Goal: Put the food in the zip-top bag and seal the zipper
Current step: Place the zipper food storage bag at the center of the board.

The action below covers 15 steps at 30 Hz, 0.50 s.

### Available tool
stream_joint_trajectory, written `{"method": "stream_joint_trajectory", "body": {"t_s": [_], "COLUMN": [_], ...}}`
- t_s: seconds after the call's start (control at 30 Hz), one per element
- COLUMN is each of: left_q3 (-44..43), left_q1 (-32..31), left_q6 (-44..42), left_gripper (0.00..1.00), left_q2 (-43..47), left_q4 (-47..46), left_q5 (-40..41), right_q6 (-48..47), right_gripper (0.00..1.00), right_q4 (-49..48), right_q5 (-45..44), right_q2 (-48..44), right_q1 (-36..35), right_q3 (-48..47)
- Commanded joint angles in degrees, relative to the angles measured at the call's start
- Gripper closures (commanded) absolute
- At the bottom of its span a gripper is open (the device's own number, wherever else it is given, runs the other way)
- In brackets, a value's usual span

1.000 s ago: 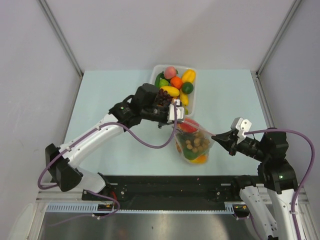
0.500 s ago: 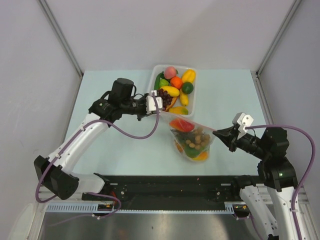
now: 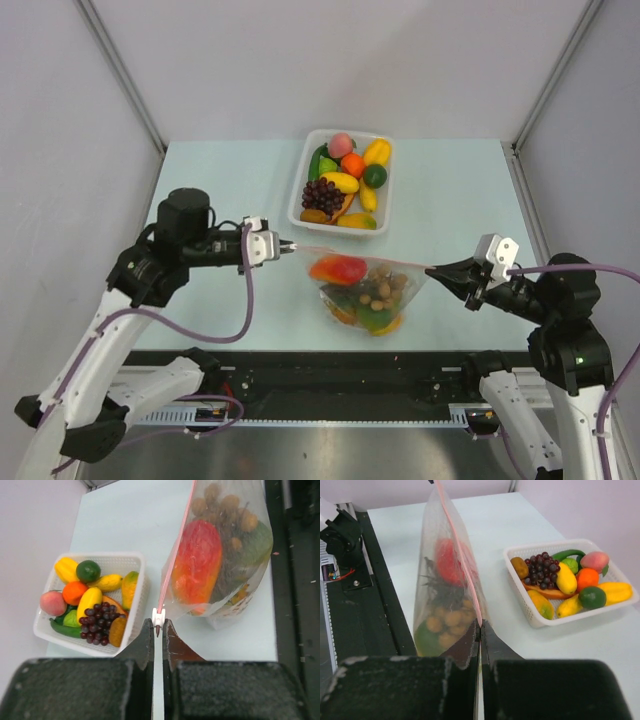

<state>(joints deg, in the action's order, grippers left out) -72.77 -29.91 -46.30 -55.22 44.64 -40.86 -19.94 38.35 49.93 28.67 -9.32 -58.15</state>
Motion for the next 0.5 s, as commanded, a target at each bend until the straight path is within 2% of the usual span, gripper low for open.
{"method": "stream_joint_trajectory", "body": {"t_s": [0.0, 0.03, 0.17, 0.2, 0.3, 0.47], "left_q3": [-4.8, -5.3, -5.1, -4.5, -3.5, 0.3], "left_q1": [-1.4, -1.3, -1.3, -1.3, -1.2, 0.3], "left_q6": [9.3, 12.4, 15.0, 16.1, 17.2, 18.7], "left_gripper": [1.00, 1.00, 1.00, 1.00, 1.00, 0.99], "left_q2": [3.0, 3.0, 1.3, -0.6, -6.1, -14.0], "left_q4": [5.5, 5.1, 3.0, 1.5, -1.6, -10.7], "left_q5": [2.7, 3.4, 10.6, 15.2, 21.9, 26.7], "right_q6": [1.2, 2.4, 6.9, 8.1, 7.0, 7.5], "right_gripper": [1.00, 1.00, 1.00, 1.00, 1.00, 1.00], "right_q4": [-0.6, -1.9, -7.7, -10.3, -15.0, -25.9], "right_q5": [0.9, 0.4, -3.1, -4.4, -8.8, -11.8], "right_q2": [-0.1, 0.2, 5.2, 7.3, 12.7, 23.8], "right_q1": [0.1, 0.3, 0.1, -0.3, -1.5, -2.3], "right_q3": [-3.7, -3.3, -0.3, 0.6, 3.4, 6.6]}}
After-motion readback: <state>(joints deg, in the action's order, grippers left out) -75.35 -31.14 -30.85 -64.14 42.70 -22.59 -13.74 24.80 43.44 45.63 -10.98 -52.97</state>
